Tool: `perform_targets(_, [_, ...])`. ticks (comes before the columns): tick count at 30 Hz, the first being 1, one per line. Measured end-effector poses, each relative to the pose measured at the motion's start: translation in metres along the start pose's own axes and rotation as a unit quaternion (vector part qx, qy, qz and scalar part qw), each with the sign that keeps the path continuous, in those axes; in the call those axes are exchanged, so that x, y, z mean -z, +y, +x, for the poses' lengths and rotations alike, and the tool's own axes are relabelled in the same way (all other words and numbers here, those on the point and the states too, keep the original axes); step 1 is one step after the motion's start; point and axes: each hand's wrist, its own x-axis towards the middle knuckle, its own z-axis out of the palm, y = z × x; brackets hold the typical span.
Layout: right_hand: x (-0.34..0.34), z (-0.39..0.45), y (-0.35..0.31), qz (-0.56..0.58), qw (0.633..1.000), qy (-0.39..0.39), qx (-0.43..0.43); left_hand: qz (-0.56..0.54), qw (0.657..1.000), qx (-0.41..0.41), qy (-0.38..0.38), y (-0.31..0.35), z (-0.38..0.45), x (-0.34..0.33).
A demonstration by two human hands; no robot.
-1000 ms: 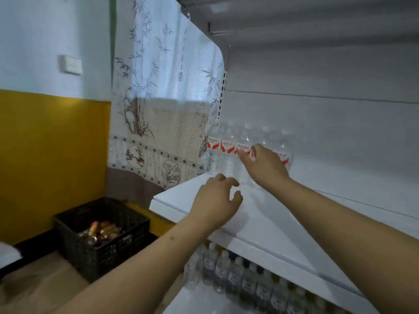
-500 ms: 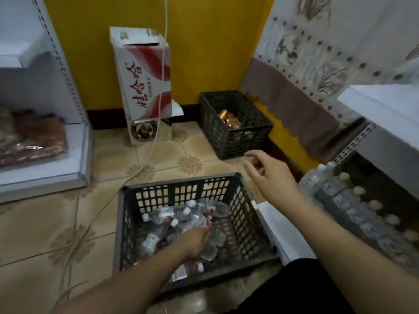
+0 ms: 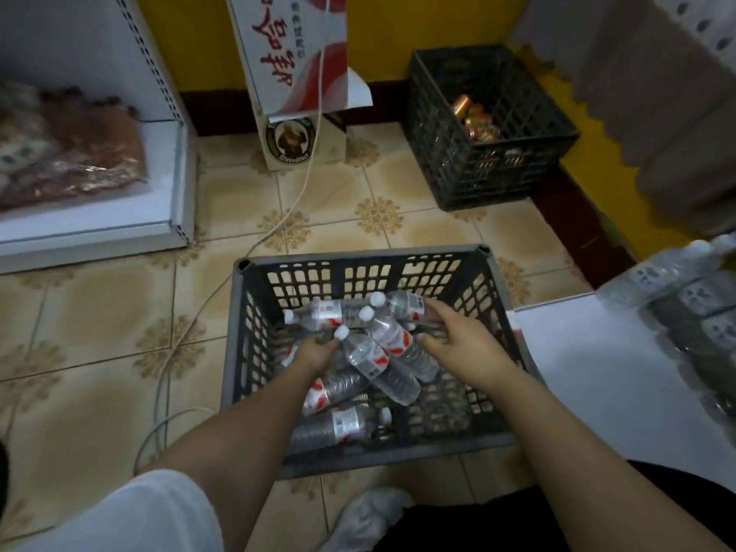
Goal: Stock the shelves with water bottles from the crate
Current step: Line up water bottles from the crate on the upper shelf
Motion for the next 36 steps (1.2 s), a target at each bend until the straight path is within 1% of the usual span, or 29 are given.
perform_targets(2, [-0.005,0.001,0.010,0.014,0.999,-0.019,-0.023,-0.057,0.998,0.008,0.006,0.007,0.011,-0.010])
perform_targets(5, [-0.009,0.002,0.018,0.024,0.998,-0.033,-0.050,-0.085,0.996,0.001,0.019,0.009,0.024,-0.025])
perform_targets(7, [-0.011,0.001,0.021,0.029,0.998,-0.036,-0.052,-0.121,0.992,0.007,0.027,0.006,0.034,-0.035])
perform_targets(10, [-0.008,0.000,0.026,0.019,0.998,-0.039,-0.051,-0.152,0.986,0.020,0.071,-0.005,0.032,-0.048])
perform_targets(12, [-0.004,-0.001,0.028,0.009,0.998,-0.019,-0.058,-0.169,0.981,0.013,0.094,-0.018,0.024,-0.055])
perform_targets(13, [-0.002,-0.002,0.028,0.008,0.998,-0.006,-0.062,-0.163,0.981,0.004,0.101,-0.021,0.012,-0.056])
perform_targets(15, [0.003,-0.005,0.028,0.015,0.998,0.018,-0.066,-0.138,0.985,-0.042,0.095,-0.021,-0.008,-0.054])
perform_targets(18, [0.009,-0.012,0.028,0.011,0.997,0.034,-0.068,-0.117,0.982,-0.113,0.093,-0.004,-0.050,-0.045])
perform_targets(21, [0.015,-0.028,0.024,0.008,0.997,0.018,-0.071,-0.133,0.979,-0.143,0.054,0.022,-0.086,-0.022])
perform_targets(23, [0.024,-0.040,0.019,0.003,0.998,-0.004,-0.070,-0.125,0.974,-0.189,0.013,0.050,-0.113,-0.004])
perform_targets(26, [0.047,-0.060,0.007,-0.017,0.997,-0.029,-0.071,-0.091,0.950,-0.297,-0.028,0.110,-0.163,0.016])
perform_targets(28, [0.071,-0.081,-0.004,-0.025,0.998,-0.021,-0.051,-0.072,0.928,-0.361,-0.060,0.156,-0.199,0.024])
perform_targets(30, [0.100,-0.109,-0.017,0.016,1.000,0.001,-0.023,-0.066,0.896,-0.430,-0.094,0.202,-0.240,0.025])
perform_targets(32, [0.128,-0.141,-0.030,0.095,0.995,0.042,-0.001,-0.063,0.860,-0.492,-0.118,0.244,-0.285,0.023])
perform_targets(33, [0.142,-0.158,-0.037,0.114,0.991,0.069,0.009,-0.056,0.842,-0.521,-0.129,0.263,-0.310,0.021])
perform_targets(36, [0.175,-0.204,-0.058,0.123,0.976,0.177,0.029,-0.019,0.780,-0.601,-0.172,0.312,-0.389,0.009])
